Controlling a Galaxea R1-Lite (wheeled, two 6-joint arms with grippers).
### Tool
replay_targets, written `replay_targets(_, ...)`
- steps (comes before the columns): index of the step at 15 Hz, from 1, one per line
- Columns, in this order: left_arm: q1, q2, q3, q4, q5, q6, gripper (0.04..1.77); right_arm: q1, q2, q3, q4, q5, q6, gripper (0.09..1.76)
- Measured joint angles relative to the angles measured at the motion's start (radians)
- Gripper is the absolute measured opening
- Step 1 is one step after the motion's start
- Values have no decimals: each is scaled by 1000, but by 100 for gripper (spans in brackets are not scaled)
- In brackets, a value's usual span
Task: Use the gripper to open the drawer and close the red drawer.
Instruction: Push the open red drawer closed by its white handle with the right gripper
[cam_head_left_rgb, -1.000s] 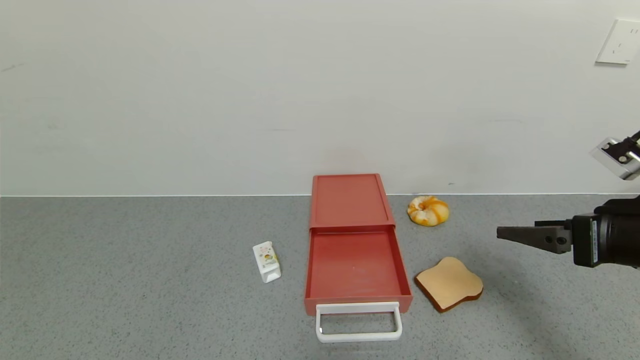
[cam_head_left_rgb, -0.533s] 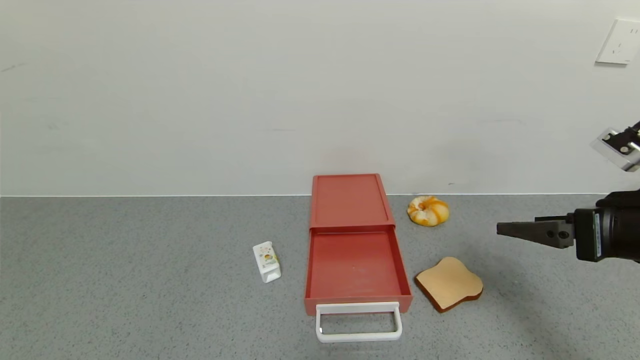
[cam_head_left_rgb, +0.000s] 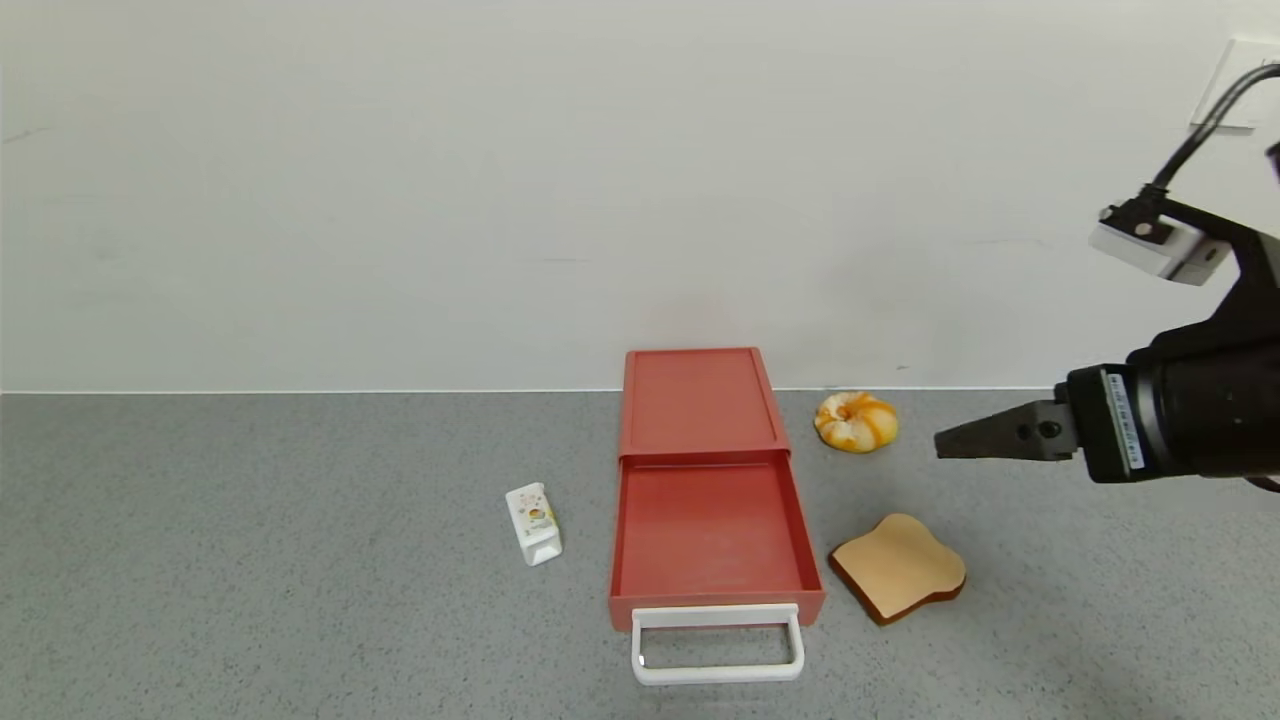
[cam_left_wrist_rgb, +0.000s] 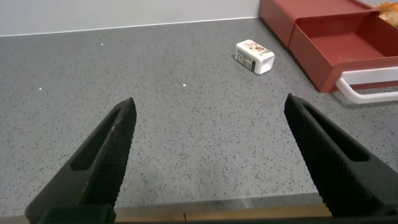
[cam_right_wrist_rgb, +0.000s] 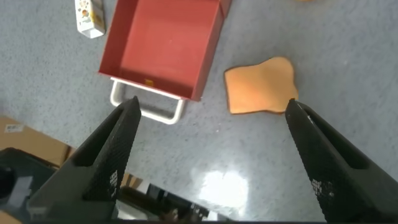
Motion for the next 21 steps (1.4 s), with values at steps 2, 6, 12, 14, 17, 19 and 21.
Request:
replay_targets(2,0,0,0,0,0,0,172,94,69,-96,86,-59,79,171)
replay_targets(6,0,0,0,1,1,-1,172,234,232,-244,191,-149,216,171)
replay_targets(12,0,0,0,1,1,0,172,346,424,-322,239,-211,332,171)
replay_targets(14,0,0,0,2,1,0,172,370,472,-329,246,-214,356,171)
replay_targets(17,0,0,0,2,1,0,172,405,534,-333,252,-215,387,171)
replay_targets(19,0,0,0,2,1,0,172,422,571,-343,272,-216,410,171)
replay_targets(21,0,0,0,2,1,0,172,430,610,-355,276,-216,430,171)
